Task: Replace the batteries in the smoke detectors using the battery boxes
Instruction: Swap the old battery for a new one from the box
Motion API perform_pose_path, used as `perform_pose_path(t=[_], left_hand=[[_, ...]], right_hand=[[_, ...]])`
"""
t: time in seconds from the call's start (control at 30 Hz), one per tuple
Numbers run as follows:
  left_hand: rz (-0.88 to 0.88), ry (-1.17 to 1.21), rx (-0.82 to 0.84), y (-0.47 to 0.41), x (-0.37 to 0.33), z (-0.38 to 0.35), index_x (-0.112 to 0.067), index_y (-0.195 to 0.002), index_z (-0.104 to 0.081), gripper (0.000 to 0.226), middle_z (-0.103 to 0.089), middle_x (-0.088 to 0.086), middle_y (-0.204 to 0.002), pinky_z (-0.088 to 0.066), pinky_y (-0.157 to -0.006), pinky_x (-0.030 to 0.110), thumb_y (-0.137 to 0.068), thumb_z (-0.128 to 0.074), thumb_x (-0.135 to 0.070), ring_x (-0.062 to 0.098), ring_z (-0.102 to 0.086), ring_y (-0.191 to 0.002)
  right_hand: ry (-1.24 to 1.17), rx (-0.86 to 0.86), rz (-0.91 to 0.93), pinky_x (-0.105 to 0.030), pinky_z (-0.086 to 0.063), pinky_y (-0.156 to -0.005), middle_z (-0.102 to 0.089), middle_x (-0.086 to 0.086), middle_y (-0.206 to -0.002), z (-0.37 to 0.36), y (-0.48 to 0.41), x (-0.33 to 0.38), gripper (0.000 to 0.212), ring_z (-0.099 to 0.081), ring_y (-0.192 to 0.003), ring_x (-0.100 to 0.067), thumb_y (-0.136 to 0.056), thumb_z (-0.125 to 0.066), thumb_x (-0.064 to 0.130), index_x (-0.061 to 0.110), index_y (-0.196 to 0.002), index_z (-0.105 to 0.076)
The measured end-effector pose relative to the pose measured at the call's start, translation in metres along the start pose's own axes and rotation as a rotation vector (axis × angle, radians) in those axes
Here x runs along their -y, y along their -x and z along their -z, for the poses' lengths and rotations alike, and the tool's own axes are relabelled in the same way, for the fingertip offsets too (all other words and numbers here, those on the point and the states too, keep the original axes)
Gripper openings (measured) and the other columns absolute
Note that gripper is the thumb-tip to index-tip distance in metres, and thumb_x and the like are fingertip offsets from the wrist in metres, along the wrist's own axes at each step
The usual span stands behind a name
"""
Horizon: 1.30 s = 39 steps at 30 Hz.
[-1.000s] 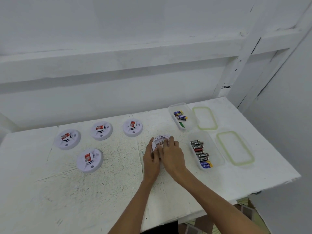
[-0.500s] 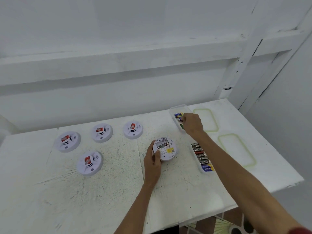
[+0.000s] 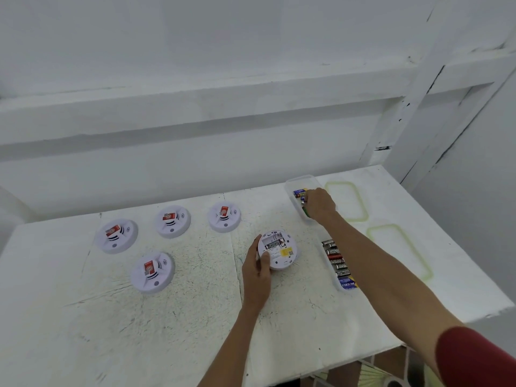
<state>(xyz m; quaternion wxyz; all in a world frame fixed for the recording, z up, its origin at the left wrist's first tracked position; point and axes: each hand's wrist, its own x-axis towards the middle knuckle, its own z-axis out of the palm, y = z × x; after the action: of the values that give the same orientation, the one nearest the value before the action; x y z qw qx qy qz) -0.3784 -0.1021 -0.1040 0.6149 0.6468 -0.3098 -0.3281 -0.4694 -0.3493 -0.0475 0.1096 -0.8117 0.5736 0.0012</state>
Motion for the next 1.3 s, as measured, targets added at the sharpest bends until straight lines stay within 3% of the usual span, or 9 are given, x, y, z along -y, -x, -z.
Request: perform_pose_path(t=[0.2,0.37,0.5,0.63,0.77,0.9,1.0,1.17,1.3], left_hand=[[-0.009,0.013,-0.003,0.003,-0.004,0.001,-0.02,-0.152,-0.051,0.045,-0.062,-0.005,-0.146,-0.058,-0.102,0.032,-0.107,-0.049,-0.021,0.013,-0.059,-0.134],[0.02,0.036,-0.001,0.004,-0.005,0.001,-0.02,-0.152,-0.051,0.053,-0.062,-0.005,-0.146,-0.058,-0.104,0.041,-0.101,-0.049,-0.032,0.012,-0.06,-0.133],[0.027,0.008,0.005,0.004,-0.003,0.001,-0.02,-0.152,-0.051,0.051,-0.062,-0.006,-0.145,-0.058,-0.103,0.042,-0.102,-0.05,-0.031,0.013,-0.06,-0.133],[0.012,-0.025,-0.001,0.003,-0.005,0.001,-0.019,-0.152,-0.051,0.043,-0.062,-0.003,-0.145,-0.057,-0.104,0.032,-0.109,-0.05,-0.014,0.01,-0.06,-0.132],[0.007,-0.008,-0.021,0.003,-0.005,0.003,-0.017,-0.155,-0.047,0.045,-0.061,-0.004,-0.145,-0.056,-0.099,0.023,-0.11,-0.048,-0.01,-0.006,-0.061,-0.125],[0.006,0.028,-0.051,0.004,-0.007,0.002,-0.016,-0.153,-0.045,0.043,-0.062,-0.003,-0.139,-0.056,-0.09,0.014,-0.11,-0.049,-0.015,-0.007,-0.063,-0.119],[0.01,0.028,-0.054,0.002,-0.004,0.001,-0.021,-0.148,-0.051,0.048,-0.065,-0.004,-0.138,-0.058,-0.095,0.025,-0.102,-0.05,-0.038,0.009,-0.065,-0.123],[0.047,0.04,-0.049,0.001,0.0,0.002,-0.028,-0.147,-0.053,0.055,-0.065,-0.006,-0.139,-0.058,-0.102,0.045,-0.098,-0.05,-0.052,0.013,-0.065,-0.126],[0.036,0.004,-0.04,0.003,-0.007,0.001,-0.033,-0.144,-0.051,0.044,-0.065,-0.009,-0.137,-0.057,-0.103,0.041,-0.101,-0.047,-0.041,0.007,-0.064,-0.124]], right_hand=[[0.04,0.055,-0.015,-0.029,-0.043,-0.067,-0.062,-0.015,-0.118,0.004,0.006,0.0,0.025,-0.063,-0.095,-0.027,-0.096,-0.052,0.007,0.003,-0.12,-0.06],[-0.028,0.045,-0.017,-0.031,-0.043,-0.061,-0.056,-0.018,-0.113,0.01,0.005,-0.001,0.036,-0.058,-0.084,-0.028,-0.094,-0.055,0.006,0.006,-0.13,-0.051],[-0.236,-0.117,0.002,-0.03,-0.042,-0.065,-0.065,-0.02,-0.106,0.021,0.011,0.009,0.032,-0.057,-0.083,-0.03,-0.096,-0.056,0.014,0.015,-0.127,-0.061],[-0.325,-0.308,0.23,-0.032,-0.05,-0.072,-0.072,-0.009,-0.094,0.026,0.04,0.028,0.031,-0.065,-0.088,-0.028,-0.094,-0.057,0.019,0.019,-0.124,-0.066],[-0.374,-0.214,0.554,-0.035,-0.055,-0.075,-0.072,0.003,-0.095,0.016,0.077,0.046,0.029,-0.063,-0.082,-0.012,-0.099,-0.057,0.027,0.03,-0.128,-0.06],[-0.271,-0.153,0.724,-0.038,-0.054,-0.075,-0.069,0.007,-0.102,-0.001,0.099,0.05,0.025,-0.059,-0.094,-0.015,-0.101,-0.053,0.03,0.032,-0.126,-0.056],[-0.22,-0.14,0.819,-0.04,-0.055,-0.07,-0.069,0.002,-0.099,-0.005,0.102,0.049,0.023,-0.059,-0.099,-0.018,-0.101,-0.056,0.029,0.029,-0.123,-0.061],[-0.113,-0.125,0.933,-0.039,-0.056,-0.072,-0.071,0.007,-0.106,-0.011,0.099,0.039,0.022,-0.059,-0.103,-0.016,-0.099,-0.056,0.03,0.028,-0.119,-0.065],[-0.357,-0.02,0.67,-0.036,-0.052,-0.093,-0.063,0.013,-0.125,-0.009,0.11,0.039,0.039,-0.054,-0.117,-0.008,-0.095,-0.058,0.048,0.035,-0.132,-0.055]])
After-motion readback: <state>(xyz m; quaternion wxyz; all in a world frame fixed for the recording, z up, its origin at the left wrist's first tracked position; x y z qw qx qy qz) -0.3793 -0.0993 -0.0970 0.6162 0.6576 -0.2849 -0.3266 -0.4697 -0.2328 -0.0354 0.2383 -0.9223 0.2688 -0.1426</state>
